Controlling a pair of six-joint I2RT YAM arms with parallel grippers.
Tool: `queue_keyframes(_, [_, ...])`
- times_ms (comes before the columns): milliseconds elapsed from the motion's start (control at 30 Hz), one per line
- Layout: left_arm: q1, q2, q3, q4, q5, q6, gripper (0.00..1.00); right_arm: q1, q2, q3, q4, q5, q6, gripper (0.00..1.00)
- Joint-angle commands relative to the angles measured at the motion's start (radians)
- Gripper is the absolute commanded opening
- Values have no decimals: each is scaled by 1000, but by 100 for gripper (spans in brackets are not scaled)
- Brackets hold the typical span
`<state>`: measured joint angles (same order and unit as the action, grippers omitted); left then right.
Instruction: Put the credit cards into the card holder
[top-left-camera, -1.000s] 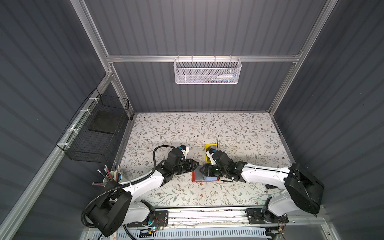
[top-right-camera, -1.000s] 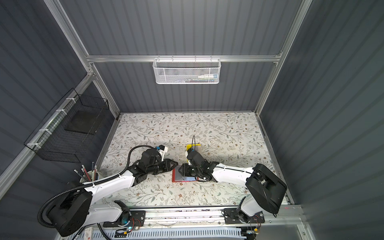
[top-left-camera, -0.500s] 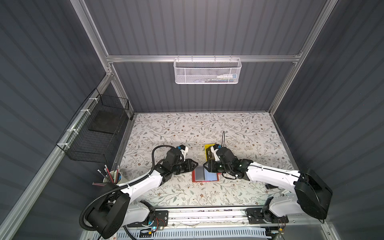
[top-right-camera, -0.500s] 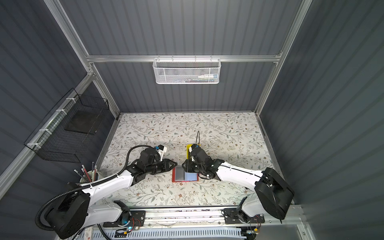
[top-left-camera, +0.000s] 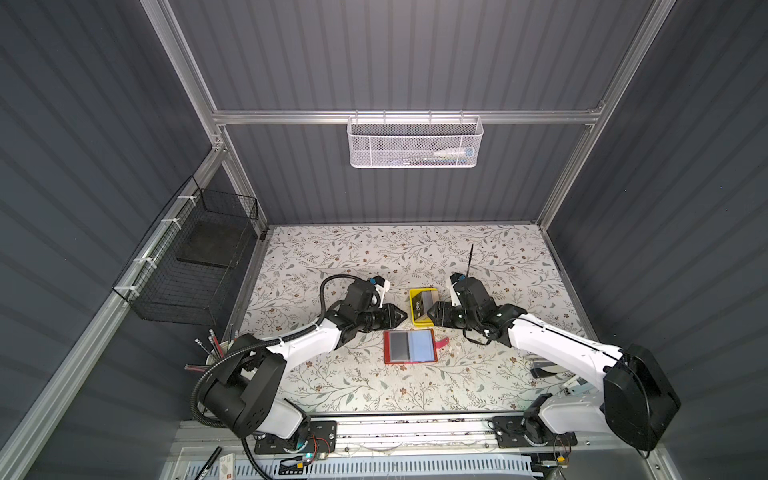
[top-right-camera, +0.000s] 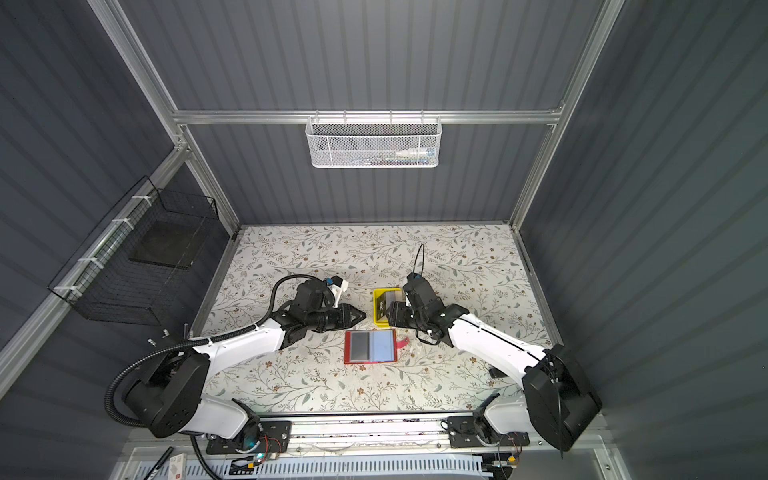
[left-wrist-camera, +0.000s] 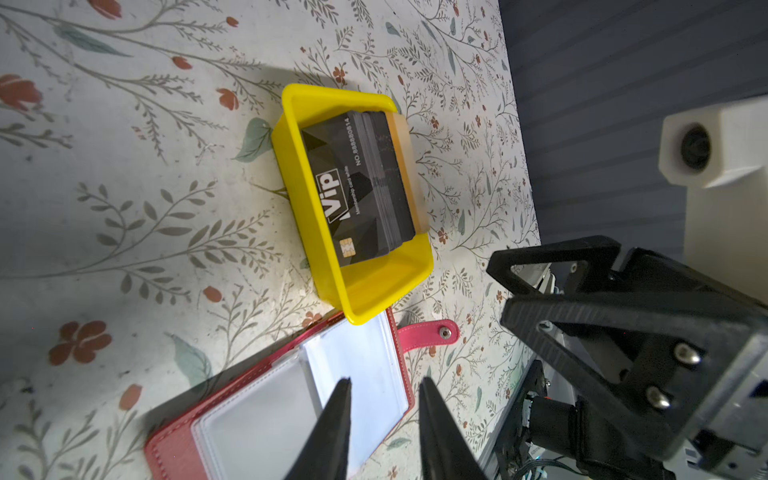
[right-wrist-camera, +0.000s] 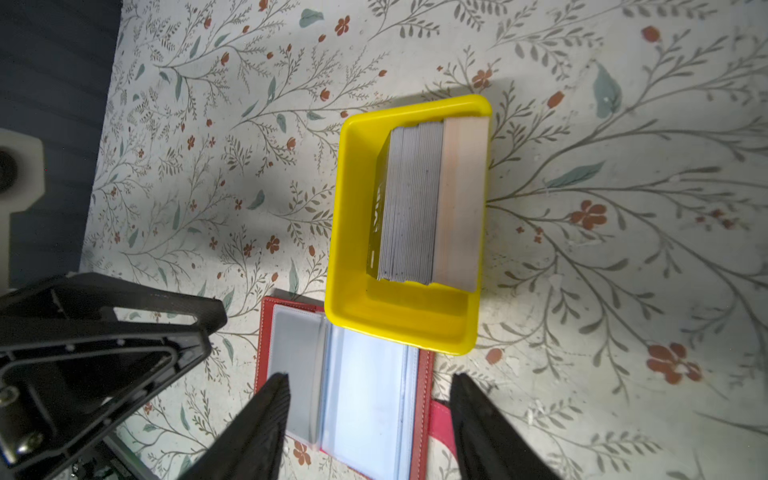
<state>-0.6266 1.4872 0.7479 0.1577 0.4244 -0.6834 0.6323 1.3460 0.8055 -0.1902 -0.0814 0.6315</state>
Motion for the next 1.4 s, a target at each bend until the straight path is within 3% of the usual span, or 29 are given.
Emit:
queue_keyframes(0, [4, 30, 40, 3, 36, 41, 29, -20, 21, 25, -22, -1, -38, 68])
queue_keyframes(533, [2, 113, 76, 89, 77, 24, 29, -68, 74, 18, 72, -49, -66, 74])
queue_keyframes(1067, [3, 151, 168, -25, 71, 88, 29, -69, 127, -6, 160, -33, -35, 76])
queue_keyframes(1367, [-2, 211, 189, -6, 61, 45, 28, -69, 175, 6, 163, -49, -32, 76])
